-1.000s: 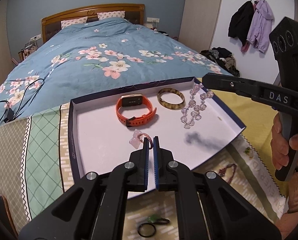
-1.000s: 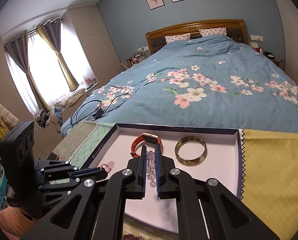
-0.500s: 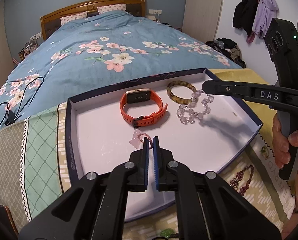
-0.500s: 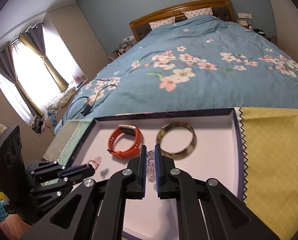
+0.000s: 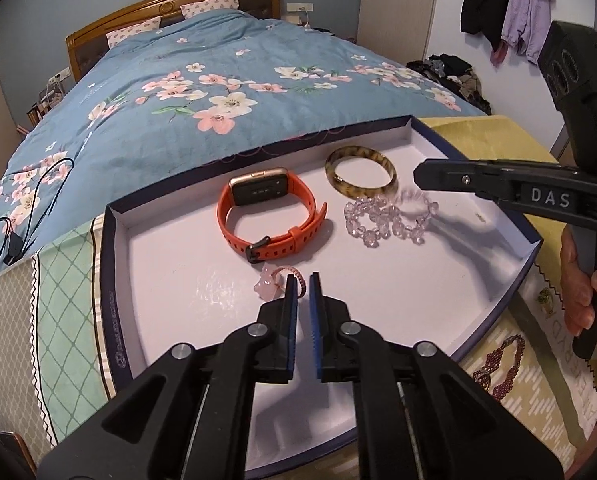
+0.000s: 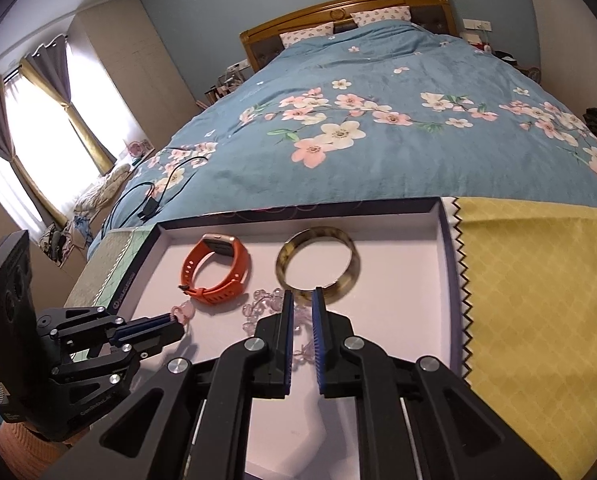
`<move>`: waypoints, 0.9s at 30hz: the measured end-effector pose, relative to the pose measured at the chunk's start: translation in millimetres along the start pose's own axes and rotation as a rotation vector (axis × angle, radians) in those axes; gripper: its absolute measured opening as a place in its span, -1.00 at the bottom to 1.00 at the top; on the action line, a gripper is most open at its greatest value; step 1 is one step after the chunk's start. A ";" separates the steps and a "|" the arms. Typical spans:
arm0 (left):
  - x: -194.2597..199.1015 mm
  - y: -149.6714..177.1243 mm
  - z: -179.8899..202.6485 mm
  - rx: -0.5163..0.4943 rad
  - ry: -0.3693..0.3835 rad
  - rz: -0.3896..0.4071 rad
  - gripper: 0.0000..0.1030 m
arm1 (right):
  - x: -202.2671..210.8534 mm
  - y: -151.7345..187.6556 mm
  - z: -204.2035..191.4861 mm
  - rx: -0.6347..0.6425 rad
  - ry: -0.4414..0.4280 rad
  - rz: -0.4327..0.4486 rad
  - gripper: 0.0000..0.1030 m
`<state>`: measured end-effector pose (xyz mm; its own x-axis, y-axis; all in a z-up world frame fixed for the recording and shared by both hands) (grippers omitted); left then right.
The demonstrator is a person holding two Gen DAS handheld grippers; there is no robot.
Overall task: Organize jewelry
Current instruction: 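Lower the pink ring and crystal bracelet into the box and open both tools, then grasp the black ring with the left tool while the right tool grasps the dark red beaded bracelet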
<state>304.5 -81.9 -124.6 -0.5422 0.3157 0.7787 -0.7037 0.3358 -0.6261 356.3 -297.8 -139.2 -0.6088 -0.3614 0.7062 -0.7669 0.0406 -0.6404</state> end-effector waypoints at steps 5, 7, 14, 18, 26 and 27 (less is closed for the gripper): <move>11.1 -3.3 -0.4 0.013 0.029 0.048 -0.75 | 4.8 1.6 6.0 -0.008 0.022 0.003 -0.79; 20.9 -2.8 -1.8 0.028 0.040 0.077 -0.68 | 10.9 1.9 8.9 -0.012 0.039 0.015 -0.60; 70.7 9.3 -7.7 0.067 0.053 0.193 -0.53 | 56.7 10.8 -8.5 0.094 0.009 0.094 -0.44; 94.5 24.6 -11.2 0.088 0.051 0.226 -0.43 | 77.6 29.8 -24.2 0.183 -0.022 0.097 -0.32; 114.6 66.0 -18.1 0.112 0.042 0.205 -0.38 | 81.1 75.1 -26.8 0.241 -0.033 0.013 -0.32; 116.2 72.0 -18.6 0.117 0.044 0.200 -0.38 | 79.4 80.6 -25.4 0.237 -0.035 0.000 -0.32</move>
<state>199.4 -4.5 -79.9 -0.6573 0.4047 0.6357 -0.6343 0.1584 -0.7567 241.0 -299.6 -127.1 -0.5982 -0.3935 0.6981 -0.6954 -0.1779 -0.6962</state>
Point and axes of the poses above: each gripper's, at about its wrist camera, not at the fingertips, and x roughly against the way its jaws point, z to its right, y to its underside, the point moved 5 cm from there along -x, roughly the way its jaws point, and after that the axes turned 2 degrees about y, right-handed, at the moved point
